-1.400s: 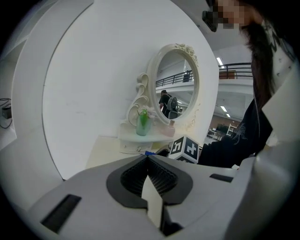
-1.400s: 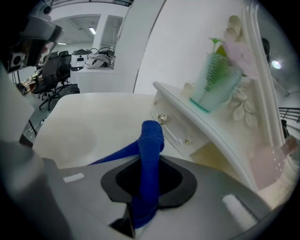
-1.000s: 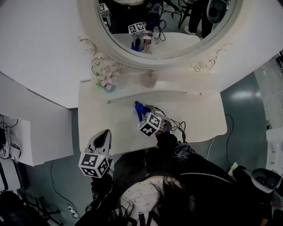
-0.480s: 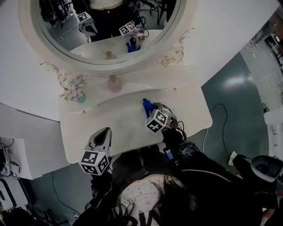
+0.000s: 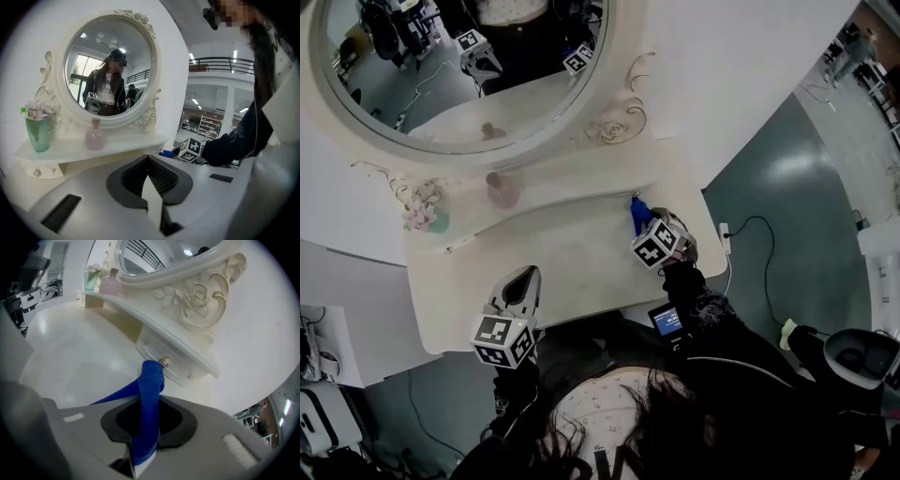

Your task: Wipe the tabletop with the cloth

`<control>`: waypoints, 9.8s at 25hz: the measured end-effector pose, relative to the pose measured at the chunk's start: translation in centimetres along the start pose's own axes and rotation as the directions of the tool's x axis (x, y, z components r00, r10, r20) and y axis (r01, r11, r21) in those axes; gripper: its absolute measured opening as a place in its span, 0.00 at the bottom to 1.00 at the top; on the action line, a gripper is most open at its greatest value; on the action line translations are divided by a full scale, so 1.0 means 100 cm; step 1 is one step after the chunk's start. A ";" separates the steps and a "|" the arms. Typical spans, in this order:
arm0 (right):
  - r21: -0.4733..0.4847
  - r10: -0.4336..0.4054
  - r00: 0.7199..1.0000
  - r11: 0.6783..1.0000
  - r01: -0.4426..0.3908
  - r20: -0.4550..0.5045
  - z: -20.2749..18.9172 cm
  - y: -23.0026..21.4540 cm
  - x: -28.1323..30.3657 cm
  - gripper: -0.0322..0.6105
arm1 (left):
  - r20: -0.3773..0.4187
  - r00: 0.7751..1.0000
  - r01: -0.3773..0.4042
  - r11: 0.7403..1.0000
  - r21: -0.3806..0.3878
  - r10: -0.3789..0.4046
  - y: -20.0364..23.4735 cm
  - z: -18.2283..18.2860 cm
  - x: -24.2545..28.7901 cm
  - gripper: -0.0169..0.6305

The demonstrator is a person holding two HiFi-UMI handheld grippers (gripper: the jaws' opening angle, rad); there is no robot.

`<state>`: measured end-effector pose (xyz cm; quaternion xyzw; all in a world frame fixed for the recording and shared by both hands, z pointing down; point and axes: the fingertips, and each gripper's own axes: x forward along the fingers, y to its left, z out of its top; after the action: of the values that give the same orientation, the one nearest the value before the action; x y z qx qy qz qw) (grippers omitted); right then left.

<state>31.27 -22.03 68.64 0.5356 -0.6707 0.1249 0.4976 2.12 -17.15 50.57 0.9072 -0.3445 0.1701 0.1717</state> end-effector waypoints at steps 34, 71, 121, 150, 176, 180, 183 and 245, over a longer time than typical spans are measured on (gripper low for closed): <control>0.223 -0.128 0.992 0.966 0.127 -0.011 -0.061 -0.101 -0.032 0.17 | -0.016 0.994 -0.111 0.993 -0.042 0.110 -0.029 -0.033 -0.027 0.03; -0.292 0.509 0.808 0.854 -0.430 0.298 0.343 0.495 -0.100 0.17 | -0.014 0.953 -0.302 0.940 -0.157 0.304 0.216 -0.120 -0.297 0.03; -0.214 0.202 0.966 0.963 -0.165 0.163 0.108 0.209 -0.032 0.17 | -0.037 0.996 -0.083 0.995 -0.052 0.081 0.032 -0.063 -0.093 0.03; 0.209 -0.207 0.973 0.952 0.225 -0.104 -0.153 -0.102 -0.044 0.16 | -0.079 0.996 -0.035 0.999 0.003 0.035 -0.065 -0.064 -0.043 0.03; 0.147 0.051 0.929 0.983 -0.112 0.367 0.170 0.164 -0.126 0.17 | -0.029 0.978 -0.210 0.974 -0.088 0.208 0.082 -0.112 -0.227 0.03; 0.081 0.160 0.890 0.974 -0.214 0.426 0.227 0.261 -0.137 0.17 | -0.024 0.972 -0.233 0.967 -0.099 0.232 0.114 -0.125 -0.263 0.03; 0.010 0.242 0.865 0.962 -0.274 0.439 0.262 0.334 -0.144 0.17 | -0.018 0.971 -0.240 0.966 -0.100 0.239 0.133 -0.130 -0.287 0.03; -0.255 0.101 0.984 0.965 -0.061 0.147 0.089 0.312 -0.084 0.16 | -0.012 0.997 -0.072 0.997 -0.027 0.072 0.033 -0.113 -0.214 0.03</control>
<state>-0.37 -10.92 69.16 0.4489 -0.7400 0.0170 0.5005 -17.41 -2.48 52.07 0.8907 -0.3783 0.1767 0.1797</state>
